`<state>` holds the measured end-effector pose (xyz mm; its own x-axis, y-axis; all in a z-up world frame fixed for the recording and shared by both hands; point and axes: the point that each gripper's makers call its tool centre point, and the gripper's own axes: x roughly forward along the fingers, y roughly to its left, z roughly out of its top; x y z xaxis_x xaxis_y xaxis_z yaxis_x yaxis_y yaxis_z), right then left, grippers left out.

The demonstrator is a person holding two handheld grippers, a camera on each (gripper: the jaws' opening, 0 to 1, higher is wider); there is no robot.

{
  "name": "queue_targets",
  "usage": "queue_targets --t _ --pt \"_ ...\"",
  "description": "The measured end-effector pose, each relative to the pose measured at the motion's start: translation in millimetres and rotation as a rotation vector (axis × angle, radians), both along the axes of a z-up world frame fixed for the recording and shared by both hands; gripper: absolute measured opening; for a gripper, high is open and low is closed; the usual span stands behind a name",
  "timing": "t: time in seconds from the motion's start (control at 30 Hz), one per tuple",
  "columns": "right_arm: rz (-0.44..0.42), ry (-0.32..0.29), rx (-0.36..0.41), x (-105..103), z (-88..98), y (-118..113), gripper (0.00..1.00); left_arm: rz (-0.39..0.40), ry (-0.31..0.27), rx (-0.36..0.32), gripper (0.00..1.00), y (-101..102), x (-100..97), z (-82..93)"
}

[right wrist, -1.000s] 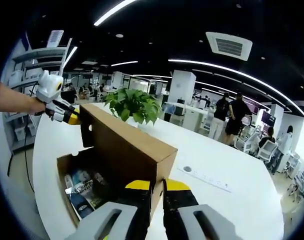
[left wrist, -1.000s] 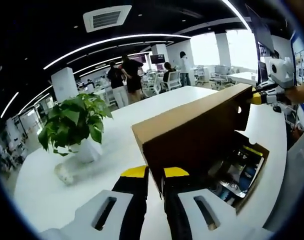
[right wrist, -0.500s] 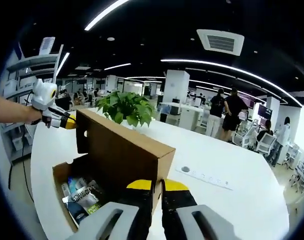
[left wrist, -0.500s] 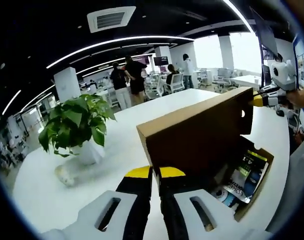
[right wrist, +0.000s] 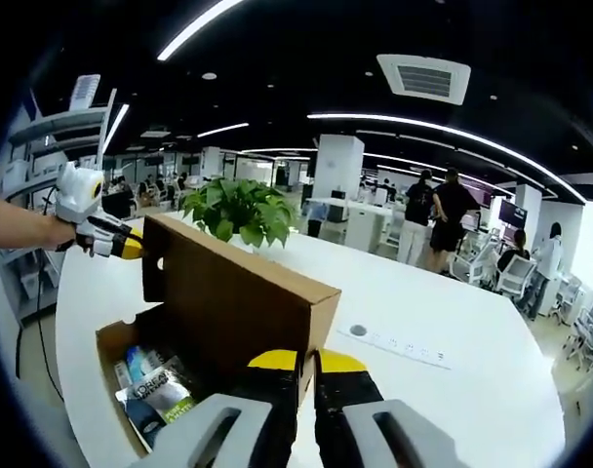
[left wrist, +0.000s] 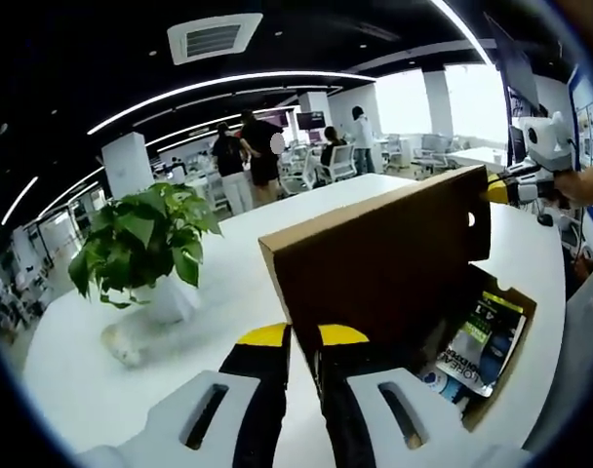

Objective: Operate the shoe box by opening the lid, removing the specified soft item, and placing it in the target area until the item is outside and the box remains undamaged.

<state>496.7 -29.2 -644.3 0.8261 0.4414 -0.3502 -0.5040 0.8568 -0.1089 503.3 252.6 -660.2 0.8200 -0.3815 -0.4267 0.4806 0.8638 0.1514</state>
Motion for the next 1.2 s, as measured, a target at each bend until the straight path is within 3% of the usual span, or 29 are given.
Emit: queue_targets --t 0.5,1.03,1.2 --pt "0.013 0.004 -0.019 8 -1.4 -1 0.00 0.021 0.069 -0.025 0.08 3 -6.9 -38.5" --pt "0.016 0.010 -0.023 13 -1.8 -2 0.00 0.040 0.134 -0.025 0.05 5 -15.1 -71.1" --pt "0.019 0.009 -0.026 14 -1.3 -3 0.00 0.055 0.137 -0.030 0.02 5 -16.9 -73.8"
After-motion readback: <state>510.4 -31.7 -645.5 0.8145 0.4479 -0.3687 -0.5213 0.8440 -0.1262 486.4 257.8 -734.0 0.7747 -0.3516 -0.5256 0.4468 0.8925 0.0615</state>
